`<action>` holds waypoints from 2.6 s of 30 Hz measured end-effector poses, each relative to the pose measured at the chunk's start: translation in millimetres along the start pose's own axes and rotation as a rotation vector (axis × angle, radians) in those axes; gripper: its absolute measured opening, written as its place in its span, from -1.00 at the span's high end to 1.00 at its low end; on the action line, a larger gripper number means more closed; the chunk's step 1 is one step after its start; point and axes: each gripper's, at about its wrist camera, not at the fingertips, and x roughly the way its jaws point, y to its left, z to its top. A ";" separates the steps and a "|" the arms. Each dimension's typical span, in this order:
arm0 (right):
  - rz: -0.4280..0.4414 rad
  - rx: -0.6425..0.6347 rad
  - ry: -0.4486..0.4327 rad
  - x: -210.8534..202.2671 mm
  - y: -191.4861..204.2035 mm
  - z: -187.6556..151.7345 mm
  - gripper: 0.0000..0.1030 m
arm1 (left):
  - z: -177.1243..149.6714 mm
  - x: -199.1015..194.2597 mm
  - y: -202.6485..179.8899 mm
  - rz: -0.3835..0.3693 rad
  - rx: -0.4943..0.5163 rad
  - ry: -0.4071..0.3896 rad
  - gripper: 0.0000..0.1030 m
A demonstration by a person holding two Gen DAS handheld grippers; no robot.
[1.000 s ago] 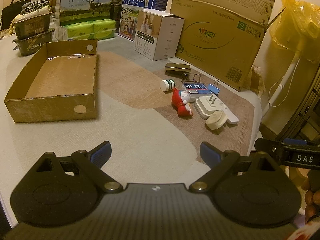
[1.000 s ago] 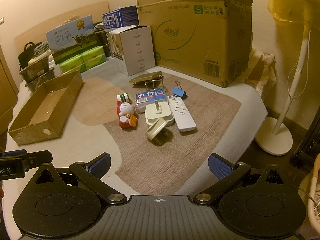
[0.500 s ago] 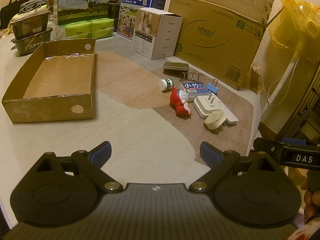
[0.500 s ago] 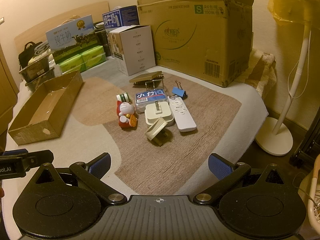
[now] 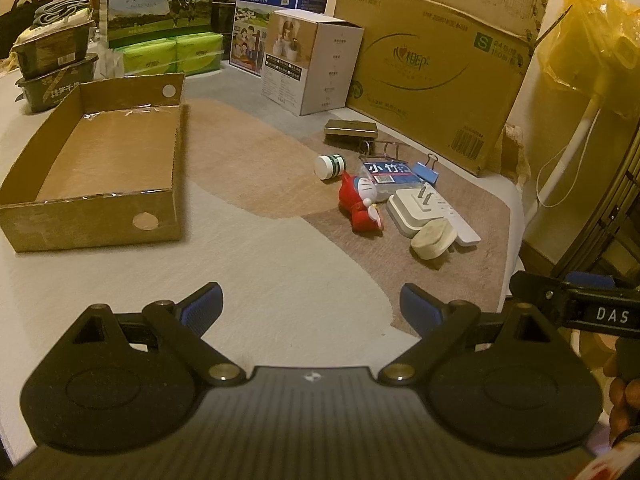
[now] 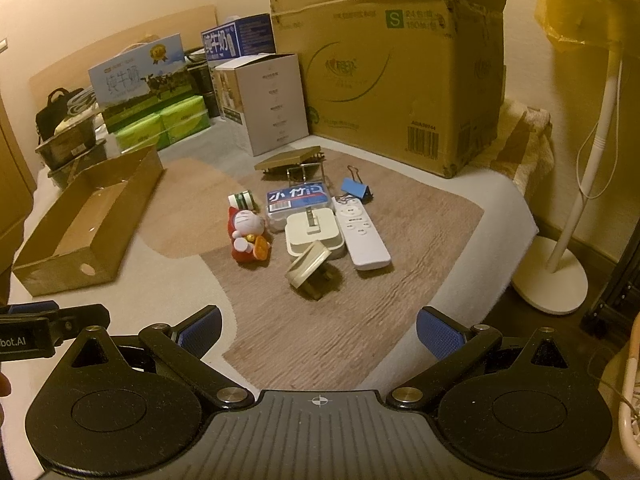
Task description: Organize rigid objects
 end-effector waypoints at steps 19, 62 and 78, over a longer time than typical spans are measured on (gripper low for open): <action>0.044 -0.073 0.003 49.7 -7.5 4.4 -0.99 | 15.2 55.7 4.8 -0.039 0.006 0.042 -0.83; 0.085 -0.367 -0.029 130.1 -0.8 12.4 -0.02 | 56.9 154.3 -14.9 -0.138 0.167 0.077 -0.72; 0.063 -0.194 -0.064 117.2 -27.7 18.5 -0.02 | 74.7 198.0 -34.5 -0.168 0.073 0.085 0.14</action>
